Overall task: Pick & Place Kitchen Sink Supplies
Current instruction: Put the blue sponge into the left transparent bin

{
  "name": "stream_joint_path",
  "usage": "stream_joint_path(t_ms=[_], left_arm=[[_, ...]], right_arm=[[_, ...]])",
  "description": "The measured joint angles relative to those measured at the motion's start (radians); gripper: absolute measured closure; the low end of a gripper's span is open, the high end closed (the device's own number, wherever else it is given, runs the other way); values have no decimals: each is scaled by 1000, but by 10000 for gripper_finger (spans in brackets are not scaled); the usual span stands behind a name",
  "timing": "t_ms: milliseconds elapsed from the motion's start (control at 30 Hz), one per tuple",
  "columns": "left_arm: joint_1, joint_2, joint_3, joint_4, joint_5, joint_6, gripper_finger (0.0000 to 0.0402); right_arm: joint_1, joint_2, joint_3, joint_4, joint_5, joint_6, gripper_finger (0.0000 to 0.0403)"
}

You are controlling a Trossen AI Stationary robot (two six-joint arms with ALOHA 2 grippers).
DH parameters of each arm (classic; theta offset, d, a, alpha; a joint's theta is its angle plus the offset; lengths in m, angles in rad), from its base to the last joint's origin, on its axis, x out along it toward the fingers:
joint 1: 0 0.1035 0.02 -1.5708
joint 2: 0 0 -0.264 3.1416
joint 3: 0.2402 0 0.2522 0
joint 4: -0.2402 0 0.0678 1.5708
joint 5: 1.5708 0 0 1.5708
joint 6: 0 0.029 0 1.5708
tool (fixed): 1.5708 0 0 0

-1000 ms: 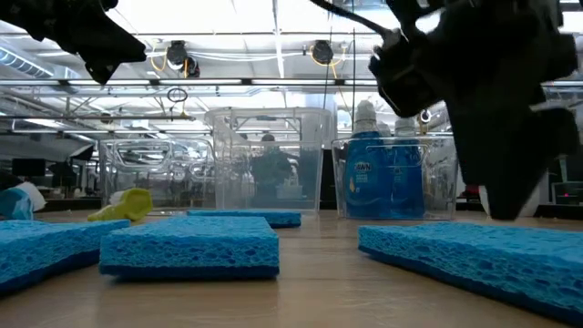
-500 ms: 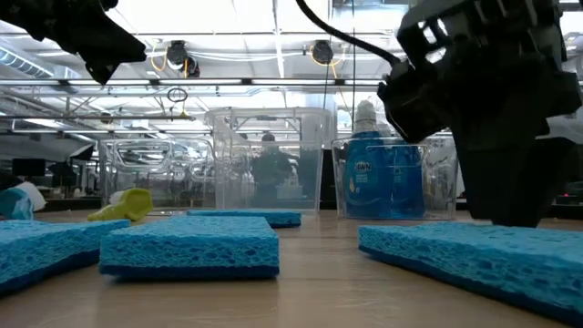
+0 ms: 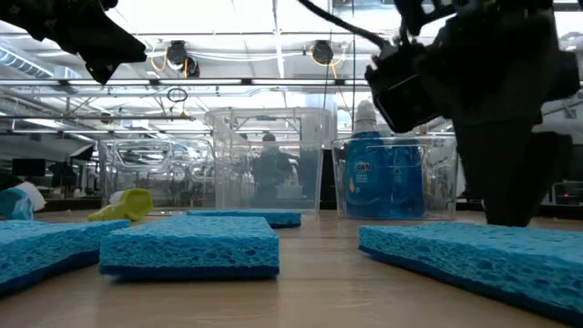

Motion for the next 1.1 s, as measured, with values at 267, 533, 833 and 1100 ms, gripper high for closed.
stream_joint_path(t_ms=[267, 533, 833, 1100], left_arm=[[0, 0, 0, 1, -2, 20, 325], [0, 0, 0, 0, -2, 19, 325], [0, 0, 0, 0, -2, 19, 325], [0, 0, 0, 0, -1, 18, 325]], right_arm=[[-5, 52, 5, -75, 0, 4, 204], [0, 52, 3, -336, 25, 1, 204], [5, 52, 2, -482, 27, -8, 204], [34, -52, -4, -543, 86, -4, 204]])
